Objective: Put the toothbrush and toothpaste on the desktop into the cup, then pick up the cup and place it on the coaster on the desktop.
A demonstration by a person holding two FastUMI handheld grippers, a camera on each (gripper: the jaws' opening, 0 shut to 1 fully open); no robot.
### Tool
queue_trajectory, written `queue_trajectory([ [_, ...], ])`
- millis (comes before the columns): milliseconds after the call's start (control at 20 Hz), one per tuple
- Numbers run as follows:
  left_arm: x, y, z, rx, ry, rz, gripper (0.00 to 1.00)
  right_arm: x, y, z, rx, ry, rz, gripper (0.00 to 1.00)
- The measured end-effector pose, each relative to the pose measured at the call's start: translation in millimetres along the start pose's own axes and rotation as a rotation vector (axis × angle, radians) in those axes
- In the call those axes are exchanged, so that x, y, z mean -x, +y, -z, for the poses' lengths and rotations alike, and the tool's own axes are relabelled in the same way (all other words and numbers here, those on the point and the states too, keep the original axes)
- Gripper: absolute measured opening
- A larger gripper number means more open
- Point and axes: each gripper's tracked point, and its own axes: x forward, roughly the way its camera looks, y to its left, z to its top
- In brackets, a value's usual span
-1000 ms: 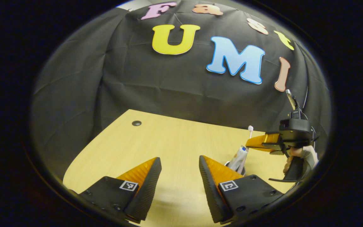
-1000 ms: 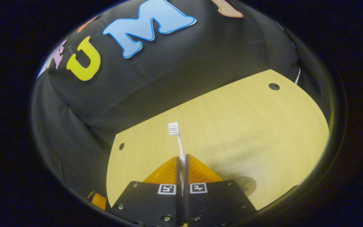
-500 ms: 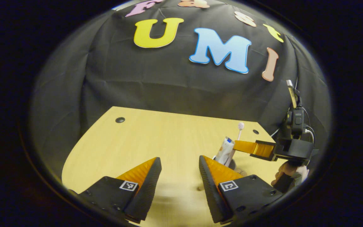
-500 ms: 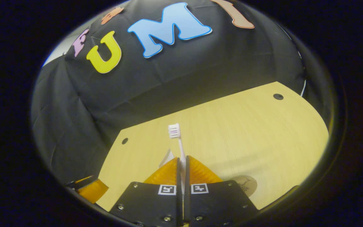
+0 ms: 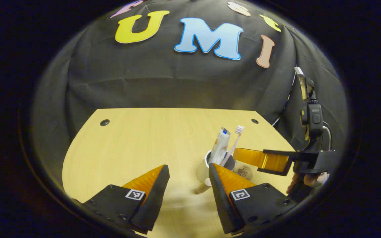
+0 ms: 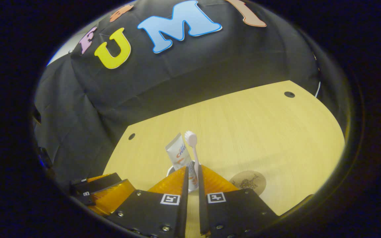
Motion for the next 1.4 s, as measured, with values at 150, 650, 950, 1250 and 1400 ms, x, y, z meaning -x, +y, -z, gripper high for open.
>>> queue_trajectory([
  [150,-3.8,-13.1,4.4,-0.028,0.041,0.056,0.76,15.6,-2.7,-6.4,-0.009,-0.01,-0.013,0.16],
  [650,-34.9,-31.9,48.0,-0.295,0.346,0.206,0.73,61.6,-56.2,-13.6,-0.077,-0.027,0.029,0.22],
  [950,-64.2,-38.3,81.1,-0.357,0.501,0.215,0.73,87.7,-106.0,-1.4,-0.136,-0.028,0.104,0.16],
  [1250,-70.5,-32.8,101.9,-0.465,0.648,0.212,0.8,109.0,-154.0,13.3,-0.214,-0.026,0.19,0.16],
  [1400,-71.3,-30.5,102.9,-0.484,0.684,0.212,0.8,116.1,-170.4,21.3,-0.243,-0.018,0.223,0.16],
])
